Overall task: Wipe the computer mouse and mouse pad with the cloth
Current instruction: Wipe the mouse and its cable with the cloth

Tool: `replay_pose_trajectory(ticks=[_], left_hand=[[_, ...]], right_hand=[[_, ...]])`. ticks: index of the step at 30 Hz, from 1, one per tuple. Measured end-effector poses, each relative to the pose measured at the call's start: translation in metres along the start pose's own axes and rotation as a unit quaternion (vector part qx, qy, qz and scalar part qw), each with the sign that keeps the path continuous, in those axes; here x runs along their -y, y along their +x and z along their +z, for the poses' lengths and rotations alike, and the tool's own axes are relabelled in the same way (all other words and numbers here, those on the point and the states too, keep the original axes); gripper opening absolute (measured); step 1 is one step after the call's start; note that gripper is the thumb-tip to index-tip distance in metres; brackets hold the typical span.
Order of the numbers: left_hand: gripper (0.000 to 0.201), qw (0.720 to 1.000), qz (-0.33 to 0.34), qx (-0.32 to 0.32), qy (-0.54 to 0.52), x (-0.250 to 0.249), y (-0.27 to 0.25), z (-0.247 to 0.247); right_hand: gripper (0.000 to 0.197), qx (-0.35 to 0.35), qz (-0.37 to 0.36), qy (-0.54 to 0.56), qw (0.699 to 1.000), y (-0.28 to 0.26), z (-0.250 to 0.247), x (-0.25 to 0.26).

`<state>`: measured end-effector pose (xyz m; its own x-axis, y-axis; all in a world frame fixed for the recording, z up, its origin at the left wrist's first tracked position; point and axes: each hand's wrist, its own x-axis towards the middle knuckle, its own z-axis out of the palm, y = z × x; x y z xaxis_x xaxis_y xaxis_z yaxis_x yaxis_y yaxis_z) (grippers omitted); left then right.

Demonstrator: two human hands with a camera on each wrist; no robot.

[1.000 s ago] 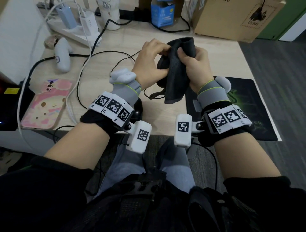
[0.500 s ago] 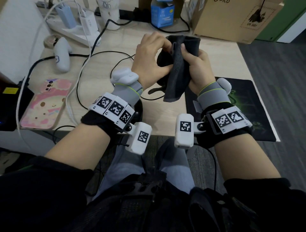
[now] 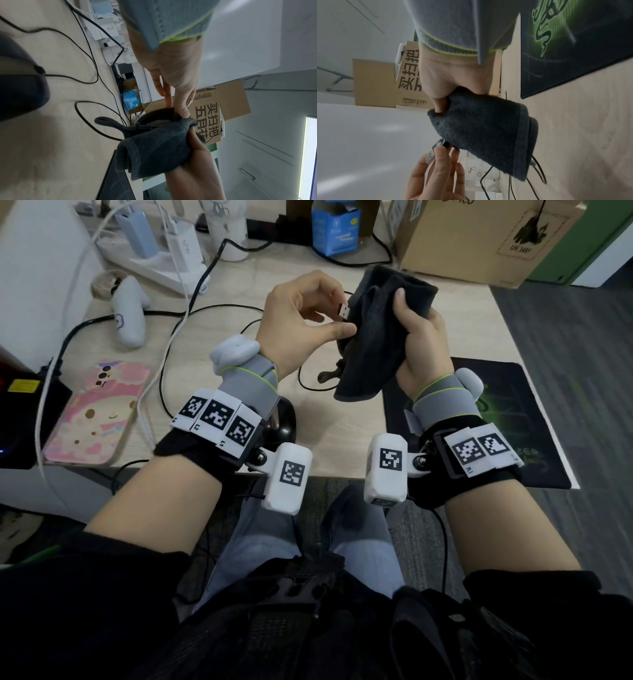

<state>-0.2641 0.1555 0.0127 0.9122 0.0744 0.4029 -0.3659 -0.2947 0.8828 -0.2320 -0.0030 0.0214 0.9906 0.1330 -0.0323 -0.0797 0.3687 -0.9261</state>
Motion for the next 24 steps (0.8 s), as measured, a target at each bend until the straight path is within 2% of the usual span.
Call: replay_pose_trajectory(ticks=[4, 7, 10, 14, 16, 19, 24], left_hand=[[0.032, 1.000, 0.003, -0.001, -0.014, 0.000, 0.001, 0.002], [0.026, 1.000, 0.015, 0.001, 0.020, -0.001, 0.001, 0.005], [0.020, 0.997, 0.025, -0.010, 0.076, 0.003, 0.004, 0.004], [0.009, 0.981, 0.103, -0.029, 0.160, 0.010, 0.008, 0.002], [0.003, 0.970, 0.150, -0.032, 0.189, 0.011, 0.009, 0.003], [0.008, 0.949, 0.201, -0.040, 0.239, 0.014, 0.010, 0.002], [0.020, 0.916, 0.276, -0.049, 0.288, 0.015, 0.010, 0.000]], right_hand=[[0.011, 0.059, -0.009, -0.049, 0.997, -0.004, 0.003, 0.002], [0.008, 0.088, -0.007, -0.097, 0.991, -0.003, 0.002, 0.001], [0.019, 0.118, 0.032, -0.139, 0.983, -0.003, 0.001, 0.000], [0.024, 0.150, 0.086, -0.163, 0.972, -0.004, 0.001, -0.004], [0.023, 0.126, 0.095, -0.150, 0.976, -0.004, 0.003, -0.004], [0.004, 0.065, 0.070, -0.154, 0.983, -0.001, 0.009, -0.005], [0.015, -0.001, 0.055, -0.153, 0.987, 0.006, 0.015, -0.010]])
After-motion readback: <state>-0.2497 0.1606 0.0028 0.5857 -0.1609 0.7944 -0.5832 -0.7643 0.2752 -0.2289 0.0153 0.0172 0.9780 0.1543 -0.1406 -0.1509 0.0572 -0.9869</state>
